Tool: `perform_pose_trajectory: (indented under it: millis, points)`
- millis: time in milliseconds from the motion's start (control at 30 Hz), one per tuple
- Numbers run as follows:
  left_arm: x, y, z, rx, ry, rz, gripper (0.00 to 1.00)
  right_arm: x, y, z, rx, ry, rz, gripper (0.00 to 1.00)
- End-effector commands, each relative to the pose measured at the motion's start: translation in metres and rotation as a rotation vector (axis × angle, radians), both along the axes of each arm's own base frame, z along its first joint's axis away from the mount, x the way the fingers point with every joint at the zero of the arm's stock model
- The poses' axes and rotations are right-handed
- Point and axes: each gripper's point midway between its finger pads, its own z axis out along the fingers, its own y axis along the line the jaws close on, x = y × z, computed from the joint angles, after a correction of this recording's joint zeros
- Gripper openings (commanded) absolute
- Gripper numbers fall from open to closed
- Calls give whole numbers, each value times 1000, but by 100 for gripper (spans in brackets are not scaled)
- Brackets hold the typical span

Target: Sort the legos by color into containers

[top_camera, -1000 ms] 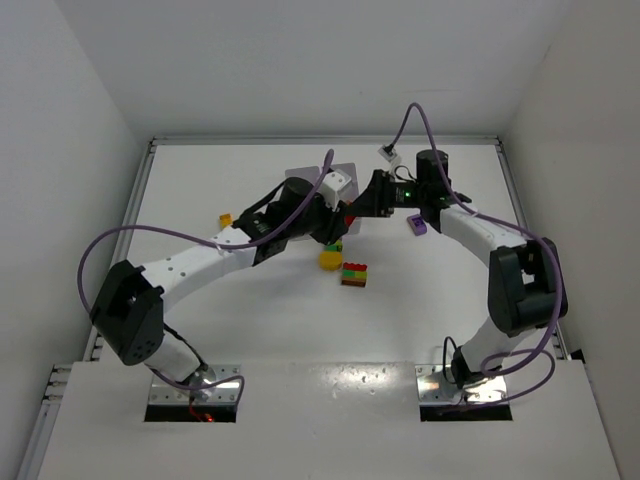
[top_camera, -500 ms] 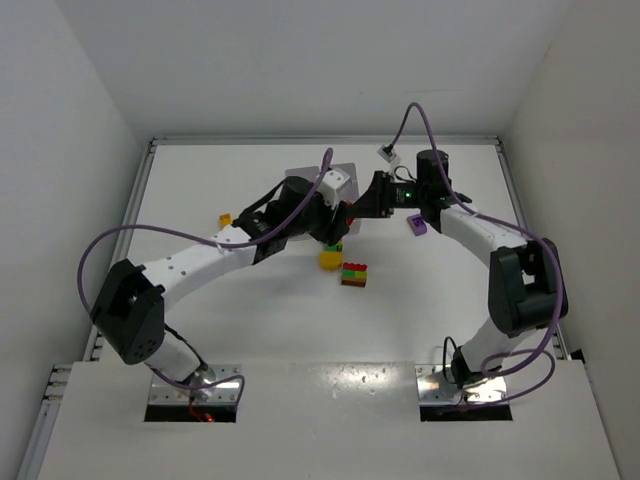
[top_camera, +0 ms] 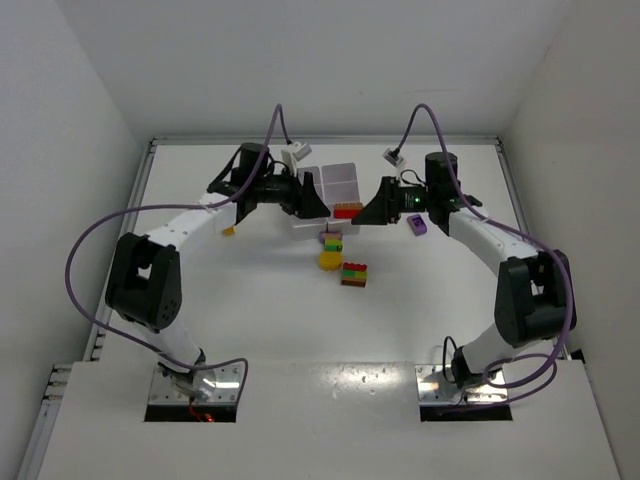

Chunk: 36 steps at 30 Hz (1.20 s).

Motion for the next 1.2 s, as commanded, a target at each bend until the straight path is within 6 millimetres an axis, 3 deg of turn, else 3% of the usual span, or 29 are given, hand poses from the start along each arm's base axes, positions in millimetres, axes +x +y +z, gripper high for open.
perform_pose_trajectory:
  millis: [0,267,433,767,1167]
  points:
    - [-37,-23,35,-141,-5,-238,66,-6,1,18,27,-95,47,2]
    - [-55,-28,46,-211,7,-391,69,-19,-5,0,-47,-117,101,1]
    - [-61,-30,42,-236,42,-450,70,-29,-13,-14,-123,-185,140,1]
    - [-77,-50,46,-250,-1,-554,70,-37,-4,-1,-124,-242,187,0]
    - [-77,-65,45,-231,-45,-566,64,-46,16,5,-98,-255,254,0]
